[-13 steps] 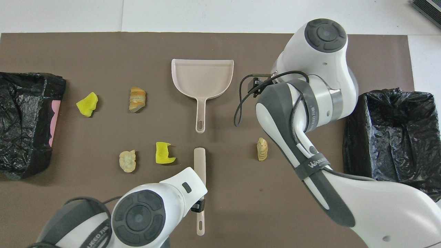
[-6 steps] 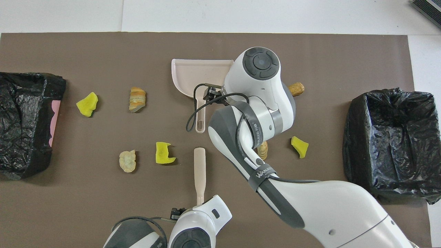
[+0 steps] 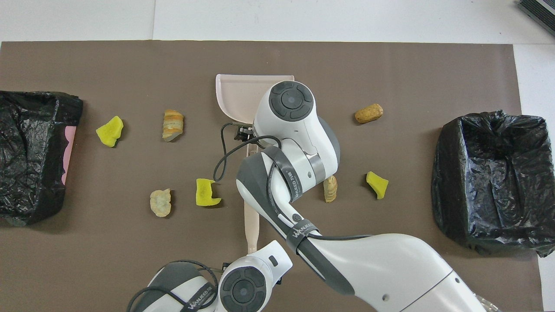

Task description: Sweep and dump trash in bin

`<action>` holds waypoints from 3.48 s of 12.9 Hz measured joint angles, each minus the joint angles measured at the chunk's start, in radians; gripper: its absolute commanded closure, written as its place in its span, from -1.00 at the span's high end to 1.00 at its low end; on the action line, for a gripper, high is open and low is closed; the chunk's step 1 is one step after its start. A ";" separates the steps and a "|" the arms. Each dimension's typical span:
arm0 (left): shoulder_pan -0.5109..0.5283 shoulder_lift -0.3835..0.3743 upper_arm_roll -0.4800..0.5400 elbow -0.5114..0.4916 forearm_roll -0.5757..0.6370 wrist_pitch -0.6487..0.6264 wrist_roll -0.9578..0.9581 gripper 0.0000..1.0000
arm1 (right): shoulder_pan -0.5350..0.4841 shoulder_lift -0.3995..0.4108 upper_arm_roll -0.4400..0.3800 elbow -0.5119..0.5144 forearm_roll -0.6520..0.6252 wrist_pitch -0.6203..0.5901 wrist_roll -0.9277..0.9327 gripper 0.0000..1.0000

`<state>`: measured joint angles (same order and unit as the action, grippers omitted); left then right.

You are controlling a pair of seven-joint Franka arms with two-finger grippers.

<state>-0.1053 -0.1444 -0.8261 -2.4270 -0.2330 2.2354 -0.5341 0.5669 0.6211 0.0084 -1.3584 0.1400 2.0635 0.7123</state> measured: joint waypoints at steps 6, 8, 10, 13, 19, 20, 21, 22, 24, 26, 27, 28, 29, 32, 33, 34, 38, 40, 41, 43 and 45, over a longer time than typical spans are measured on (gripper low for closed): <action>0.002 -0.005 0.004 0.008 0.009 -0.029 -0.001 -1.00 | 0.016 0.024 -0.001 0.000 -0.009 0.036 0.008 0.43; 0.007 -0.015 0.010 0.018 0.025 -0.066 0.000 -1.00 | 0.018 0.035 -0.001 0.000 -0.015 0.046 0.008 -0.21; 0.014 -0.044 0.025 0.025 0.039 -0.118 0.003 -1.00 | 0.018 0.038 -0.001 0.000 -0.031 0.065 0.004 -1.00; 0.022 -0.126 0.109 0.028 0.048 -0.204 0.056 -1.00 | 0.017 0.039 -0.001 0.001 -0.077 0.070 -0.059 -1.00; 0.037 -0.145 0.396 0.051 0.259 -0.224 0.166 -1.00 | -0.039 0.006 -0.005 0.018 -0.080 0.063 -0.095 -1.00; 0.037 -0.116 0.445 0.083 0.294 -0.223 0.194 -1.00 | -0.044 -0.011 -0.005 0.017 -0.080 0.047 -0.107 -1.00; 0.037 -0.076 0.503 0.128 0.320 -0.223 0.242 -1.00 | -0.044 -0.028 -0.005 0.016 -0.080 0.021 -0.128 -1.00; 0.038 -0.034 0.559 0.172 0.340 -0.223 0.295 -1.00 | -0.044 -0.043 -0.005 0.015 -0.080 -0.004 -0.152 -1.00; 0.039 0.047 0.671 0.260 0.378 -0.222 0.399 -1.00 | -0.050 -0.065 -0.005 0.011 -0.080 -0.042 -0.237 -1.00; 0.041 0.126 0.739 0.341 0.445 -0.223 0.433 -1.00 | -0.059 -0.081 -0.005 0.002 -0.080 -0.070 -0.379 -1.00; 0.042 0.171 0.764 0.381 0.478 -0.223 0.440 -1.00 | -0.064 -0.093 -0.005 -0.012 -0.080 -0.079 -0.454 -1.00; 0.042 0.208 0.784 0.412 0.498 -0.223 0.454 -1.00 | -0.069 -0.106 -0.005 -0.030 -0.080 -0.093 -0.524 -1.00; 0.042 0.240 0.803 0.434 0.519 -0.223 0.469 -1.00 | -0.074 -0.122 -0.005 -0.052 -0.080 -0.112 -0.596 -1.00; 0.044 0.293 0.833 0.458 0.558 -0.221 0.481 -1.00 | -0.078 -0.175 -0.005 -0.127 -0.079 -0.153 -0.825 -1.00; 0.044 0.302 0.841 0.458 0.561 -0.214 0.482 -1.00 | -0.078 -0.192 -0.005 -0.145 -0.079 -0.176 -0.911 -1.00; 0.046 0.307 0.849 0.458 0.562 -0.207 0.483 -1.00 | -0.078 -0.207 -0.005 -0.160 -0.079 -0.190 -0.987 -1.00; 0.055 0.312 0.894 0.443 0.564 -0.205 0.521 -1.00 | -0.084 -0.263 -0.005 -0.177 -0.080 -0.280 -1.246 -1.00; 0.059 0.313 0.892 0.420 0.564 -0.197 0.525 -1.00 | -0.119 -0.311 -0.006 -0.194 -0.080 -0.340 -1.360 -1.00; 0.058 0.313 0.889 0.412 0.564 -0.194 0.527 -1.00 | -0.145 -0.341 -0.006 -0.215 -0.080 -0.354 -1.428 -1.00; 0.057 0.313 0.878 0.396 0.564 -0.193 0.538 -1.00 | -0.183 -0.393 -0.006 -0.278 -0.080 -0.355 -1.570 -1.00; 0.051 0.313 0.860 0.389 0.560 -0.193 0.545 -1.00 | -0.193 -0.416 -0.007 -0.343 -0.084 -0.333 -1.638 -1.00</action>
<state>-0.0543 0.1685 0.0336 -2.0383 0.3268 2.0427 0.0113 0.3736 0.2049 0.0019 -1.7009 0.0563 1.7300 -0.9254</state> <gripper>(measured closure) 0.727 0.670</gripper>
